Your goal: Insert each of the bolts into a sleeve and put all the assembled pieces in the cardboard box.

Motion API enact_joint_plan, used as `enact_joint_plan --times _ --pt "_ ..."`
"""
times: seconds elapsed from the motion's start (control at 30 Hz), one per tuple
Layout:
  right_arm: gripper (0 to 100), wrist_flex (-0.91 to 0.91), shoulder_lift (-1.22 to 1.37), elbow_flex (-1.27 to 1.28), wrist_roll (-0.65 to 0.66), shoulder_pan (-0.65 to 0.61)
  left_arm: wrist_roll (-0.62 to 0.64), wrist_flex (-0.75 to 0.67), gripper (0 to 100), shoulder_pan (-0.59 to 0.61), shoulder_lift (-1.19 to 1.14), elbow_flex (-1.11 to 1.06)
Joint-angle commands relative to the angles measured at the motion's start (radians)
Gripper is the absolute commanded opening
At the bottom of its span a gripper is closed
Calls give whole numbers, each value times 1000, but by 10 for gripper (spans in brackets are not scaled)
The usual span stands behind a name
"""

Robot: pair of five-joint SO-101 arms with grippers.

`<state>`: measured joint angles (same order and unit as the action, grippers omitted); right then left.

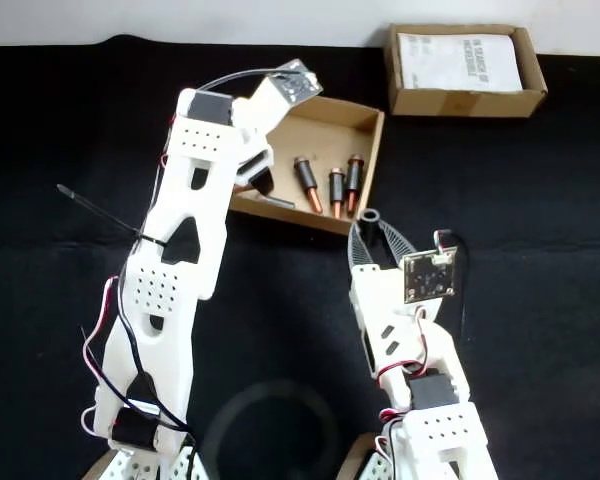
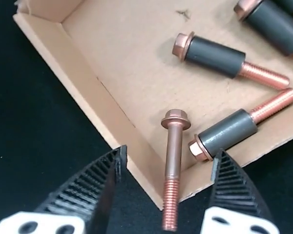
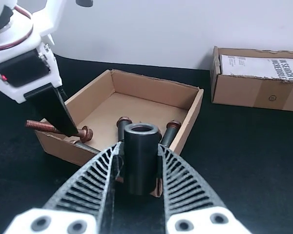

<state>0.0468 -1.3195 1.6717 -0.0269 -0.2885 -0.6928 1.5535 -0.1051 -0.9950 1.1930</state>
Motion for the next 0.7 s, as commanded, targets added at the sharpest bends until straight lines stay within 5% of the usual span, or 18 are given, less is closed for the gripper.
enact_joint_plan --times 0.0,0.27,0.43,0.67 --pt "7 -4 -28 58 12 10 -14 -5 281 -2 -21 27" --pt "7 -4 -28 58 12 12 -43 32 243 4 -76 33" --pt "7 -4 -28 58 12 12 -132 37 17 2 -77 28" --pt "7 -4 -28 58 12 13 -129 35 8 8 -77 30"
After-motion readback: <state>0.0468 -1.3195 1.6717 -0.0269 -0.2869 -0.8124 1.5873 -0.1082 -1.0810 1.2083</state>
